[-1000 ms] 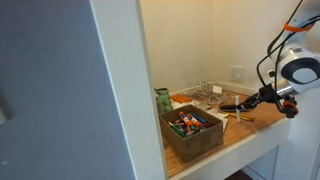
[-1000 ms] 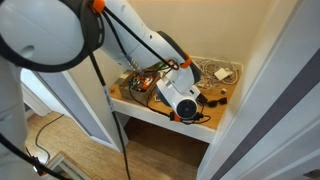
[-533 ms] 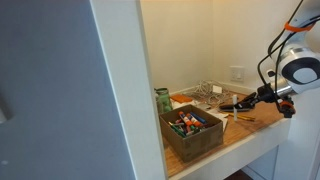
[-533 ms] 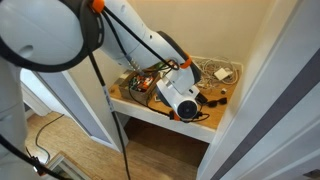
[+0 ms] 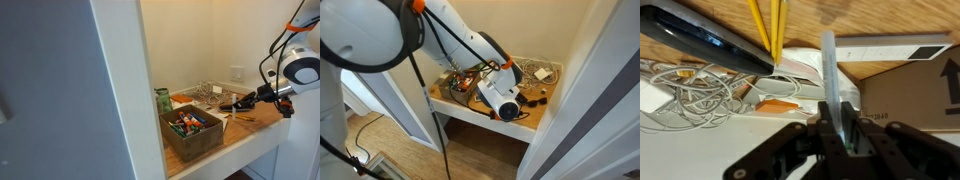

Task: Remove the white marker from the box and put it on the table in an upright position

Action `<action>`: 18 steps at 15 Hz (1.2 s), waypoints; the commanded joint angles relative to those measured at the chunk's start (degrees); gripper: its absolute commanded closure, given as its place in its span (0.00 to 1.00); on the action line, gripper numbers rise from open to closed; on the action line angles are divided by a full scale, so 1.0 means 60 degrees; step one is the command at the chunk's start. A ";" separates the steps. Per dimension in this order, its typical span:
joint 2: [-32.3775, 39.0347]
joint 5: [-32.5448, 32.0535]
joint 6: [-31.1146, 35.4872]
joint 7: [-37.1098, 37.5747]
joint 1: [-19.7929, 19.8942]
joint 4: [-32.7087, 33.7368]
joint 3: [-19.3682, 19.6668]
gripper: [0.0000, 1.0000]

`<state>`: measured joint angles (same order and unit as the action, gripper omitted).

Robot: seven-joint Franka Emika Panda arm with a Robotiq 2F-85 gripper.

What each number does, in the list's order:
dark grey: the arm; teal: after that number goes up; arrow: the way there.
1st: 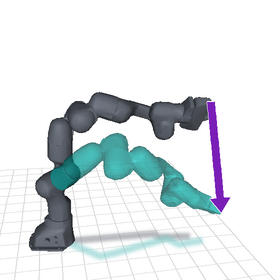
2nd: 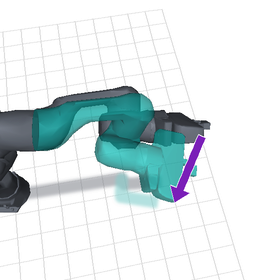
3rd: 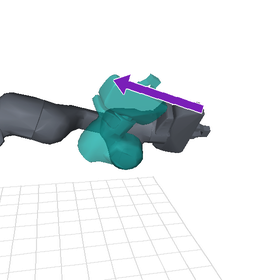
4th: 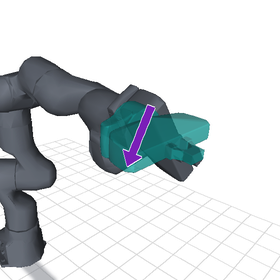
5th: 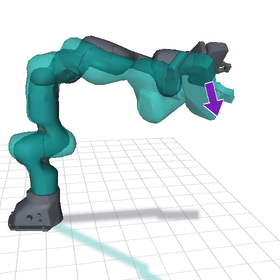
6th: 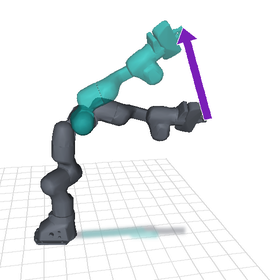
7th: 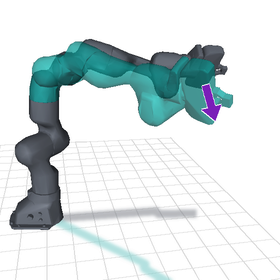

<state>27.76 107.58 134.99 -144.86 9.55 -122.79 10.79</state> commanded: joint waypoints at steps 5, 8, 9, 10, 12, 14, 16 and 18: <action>0.0287 0.0269 -0.0342 -0.0279 -0.0043 0.0143 0.0150 0.96; 0.0314 0.0268 -0.0347 -0.0292 -0.0041 0.0148 0.0165 0.96; 0.0326 0.0242 -0.0339 -0.0290 -0.0044 0.0149 0.0174 0.96; 0.0336 0.0250 -0.0334 -0.0306 -0.0045 0.0152 0.0181 0.96; 0.0349 0.0239 -0.0333 -0.0333 -0.0044 0.0152 0.0193 0.96; 0.0352 0.0208 -0.0347 -0.0349 -0.0037 0.0146 0.0204 0.93; 0.0343 0.0205 -0.0354 -0.0377 -0.0033 0.0134 0.0214 0.56; 0.0335 0.0208 -0.0359 -0.0408 -0.0028 0.0125 0.0227 0.50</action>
<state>29.18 107.58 134.01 -145.76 9.56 -122.60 11.49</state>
